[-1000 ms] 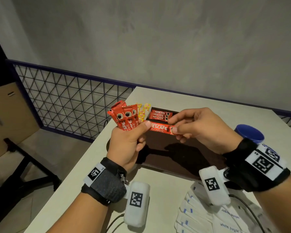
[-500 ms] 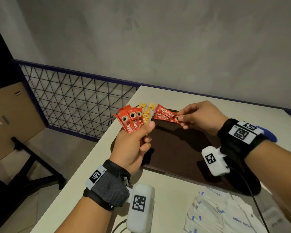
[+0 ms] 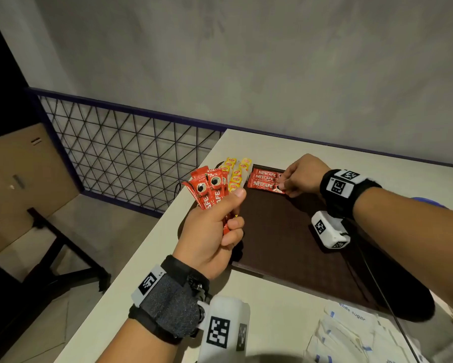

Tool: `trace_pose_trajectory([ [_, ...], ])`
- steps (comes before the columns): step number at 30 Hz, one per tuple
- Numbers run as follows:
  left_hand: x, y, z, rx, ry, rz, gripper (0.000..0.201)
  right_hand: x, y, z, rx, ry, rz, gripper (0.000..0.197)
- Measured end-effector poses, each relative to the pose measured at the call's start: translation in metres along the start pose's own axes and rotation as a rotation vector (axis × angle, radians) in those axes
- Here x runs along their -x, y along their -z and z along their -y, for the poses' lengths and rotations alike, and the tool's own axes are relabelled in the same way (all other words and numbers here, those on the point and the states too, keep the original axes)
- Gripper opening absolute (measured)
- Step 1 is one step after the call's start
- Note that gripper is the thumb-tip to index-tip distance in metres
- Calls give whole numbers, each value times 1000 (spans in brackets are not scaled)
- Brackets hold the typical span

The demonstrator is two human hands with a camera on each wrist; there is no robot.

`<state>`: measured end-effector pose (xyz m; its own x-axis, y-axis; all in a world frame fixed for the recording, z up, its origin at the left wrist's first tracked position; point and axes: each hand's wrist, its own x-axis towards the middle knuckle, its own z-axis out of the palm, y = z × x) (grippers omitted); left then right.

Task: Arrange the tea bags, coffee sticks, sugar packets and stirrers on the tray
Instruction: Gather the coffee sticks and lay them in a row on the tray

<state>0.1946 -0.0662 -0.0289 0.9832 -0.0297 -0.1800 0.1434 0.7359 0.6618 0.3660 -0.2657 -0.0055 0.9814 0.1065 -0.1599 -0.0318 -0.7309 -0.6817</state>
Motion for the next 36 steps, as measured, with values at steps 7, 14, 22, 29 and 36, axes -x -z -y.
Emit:
trace_pose_trajectory([
  [7, 1, -1, 2, -25, -17, 2, 45, -10, -1, -2, 42, -30, -15, 7],
  [14, 1, -2, 2, -28, -12, -16, 43, -12, -5, 3, 95, -55, -12, 9],
  [22, 2, -3, 0, -22, 12, -21, 29, -9, -3, 6, 95, -67, -35, 15],
  [29, 2, -3, -2, 37, 54, -32, 16, 1, 11, 15, 108, 9, -96, 13],
  [36, 11, -9, -4, 56, 91, 14, 24, 70, 14, 53, -198, 247, -51, 16],
])
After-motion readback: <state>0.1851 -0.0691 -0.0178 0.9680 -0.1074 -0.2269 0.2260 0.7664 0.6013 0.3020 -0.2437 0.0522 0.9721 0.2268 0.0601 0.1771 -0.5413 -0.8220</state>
